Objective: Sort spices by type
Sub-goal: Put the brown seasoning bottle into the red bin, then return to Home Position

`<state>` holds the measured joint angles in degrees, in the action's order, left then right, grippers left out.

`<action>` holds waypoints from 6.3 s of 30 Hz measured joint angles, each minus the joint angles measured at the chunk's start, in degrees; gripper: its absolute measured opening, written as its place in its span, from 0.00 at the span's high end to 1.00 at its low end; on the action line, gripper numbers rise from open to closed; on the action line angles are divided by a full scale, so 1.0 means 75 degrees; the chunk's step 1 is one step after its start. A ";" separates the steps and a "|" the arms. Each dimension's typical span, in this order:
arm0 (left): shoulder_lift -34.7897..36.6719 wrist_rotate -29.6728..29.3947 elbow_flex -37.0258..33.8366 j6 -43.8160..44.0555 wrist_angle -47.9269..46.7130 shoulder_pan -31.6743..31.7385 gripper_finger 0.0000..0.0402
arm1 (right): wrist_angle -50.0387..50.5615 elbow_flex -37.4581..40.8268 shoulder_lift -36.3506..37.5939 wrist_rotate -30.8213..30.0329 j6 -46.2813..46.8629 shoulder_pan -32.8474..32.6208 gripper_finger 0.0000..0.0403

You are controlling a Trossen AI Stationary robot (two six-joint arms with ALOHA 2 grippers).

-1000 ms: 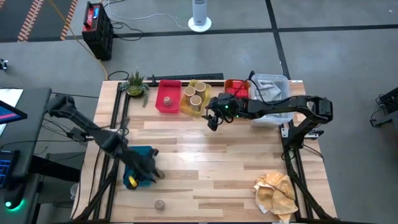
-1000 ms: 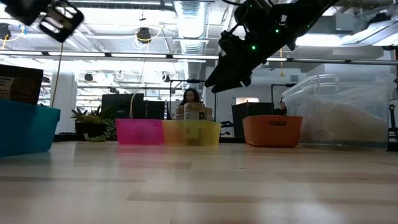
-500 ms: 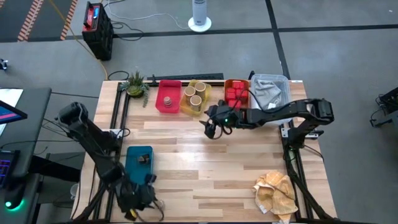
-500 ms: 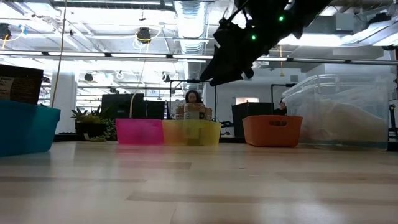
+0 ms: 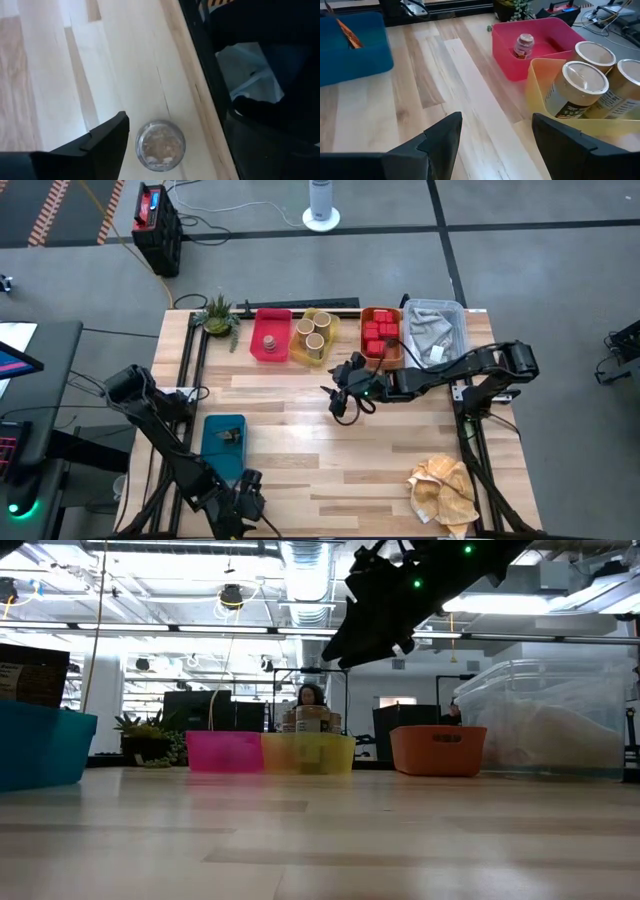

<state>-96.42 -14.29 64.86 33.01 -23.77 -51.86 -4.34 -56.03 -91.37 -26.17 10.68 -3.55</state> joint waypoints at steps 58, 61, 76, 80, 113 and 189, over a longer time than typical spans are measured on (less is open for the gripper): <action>-0.0603 0.0167 -0.0012 -0.0284 -0.1183 0.1519 0.57 | 0.0075 -0.0003 0.0095 0.0006 -0.0253 0.0044 0.32; -0.0467 0.0153 -0.0015 -0.0317 -0.1618 0.1743 0.57 | 0.0345 -0.0003 0.0410 0.0006 -0.0219 0.0102 0.32; 0.1755 -0.1874 -0.0026 -0.1803 -0.3084 0.4487 0.57 | 0.1718 -0.0006 0.1865 -0.0987 -0.0073 -0.0227 0.32; 0.2065 -0.1864 -0.0020 -0.2700 -0.2953 0.6099 0.57 | 0.1891 -0.0003 0.1766 -0.1135 0.0036 -0.0338 0.32; -0.0822 0.1489 -0.0015 -0.4473 0.1092 1.3318 0.55 | 0.2355 -0.0003 0.1865 -0.1726 -0.0011 -0.0659 0.32; 0.9804 0.0322 -0.7657 -0.4005 0.4641 0.5731 0.38 | 0.0403 0.6884 1.2155 0.2112 -0.1064 0.1544 0.32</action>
<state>-22.89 -11.88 7.44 2.97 11.04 -8.87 -1.32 -4.40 -0.21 -10.33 2.70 8.03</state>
